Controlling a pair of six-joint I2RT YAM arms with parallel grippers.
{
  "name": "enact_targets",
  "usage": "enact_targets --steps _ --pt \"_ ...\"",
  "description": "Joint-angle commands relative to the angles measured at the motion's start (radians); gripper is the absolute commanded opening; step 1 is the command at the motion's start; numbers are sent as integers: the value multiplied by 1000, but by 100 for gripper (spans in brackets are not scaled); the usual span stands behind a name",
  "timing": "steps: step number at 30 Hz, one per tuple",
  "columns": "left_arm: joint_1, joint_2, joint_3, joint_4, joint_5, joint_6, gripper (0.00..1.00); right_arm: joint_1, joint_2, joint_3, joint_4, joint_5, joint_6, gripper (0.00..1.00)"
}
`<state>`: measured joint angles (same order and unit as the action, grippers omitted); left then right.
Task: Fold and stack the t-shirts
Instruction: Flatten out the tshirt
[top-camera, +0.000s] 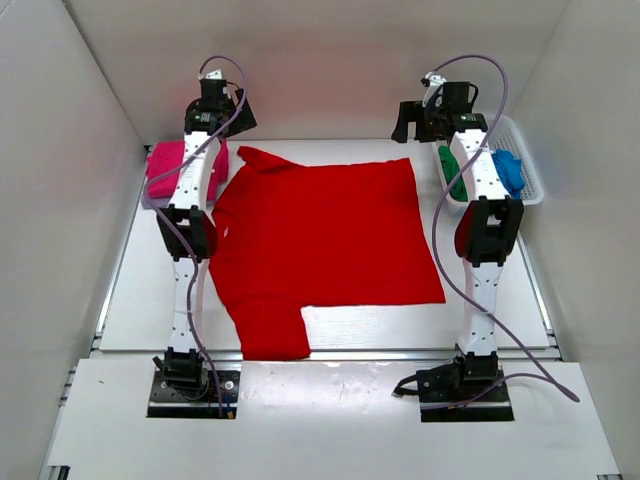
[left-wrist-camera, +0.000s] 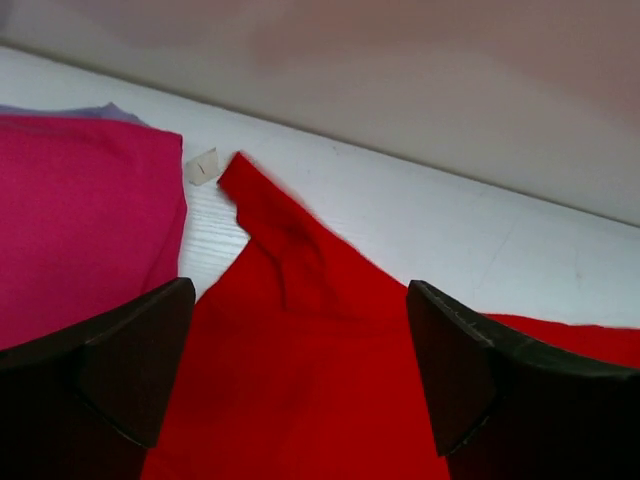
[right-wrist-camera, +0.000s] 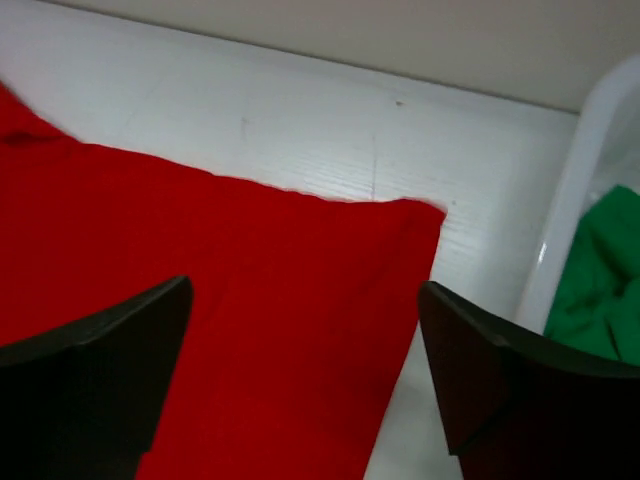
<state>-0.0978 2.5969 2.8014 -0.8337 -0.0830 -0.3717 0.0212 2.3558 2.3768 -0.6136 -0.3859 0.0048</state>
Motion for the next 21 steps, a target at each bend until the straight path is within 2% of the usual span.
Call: enact_targets --steps 1,6,8,13,15,18,20,21 --pt "6 -149 40 56 8 14 99 14 -76 116 -10 135 -44 98" --pt "6 -285 29 -181 32 45 98 29 -271 -51 -116 197 -75 99" --pt "6 -360 -22 -241 67 39 94 45 -352 -156 -135 208 -72 96" --pt "-11 -588 -314 -286 117 51 90 46 -651 -635 -23 111 -26 91" --pt "-45 -644 -397 -320 85 65 89 60 -717 -733 -31 87 -11 89" --pt "-95 -777 -641 -305 68 89 84 124 -820 -881 -37 82 40 88" --pt "-94 -897 -860 -212 77 82 82 152 -881 -981 -15 104 40 88" --pt "-73 -988 -1017 -143 124 65 80 157 -912 -1037 -12 98 53 88"
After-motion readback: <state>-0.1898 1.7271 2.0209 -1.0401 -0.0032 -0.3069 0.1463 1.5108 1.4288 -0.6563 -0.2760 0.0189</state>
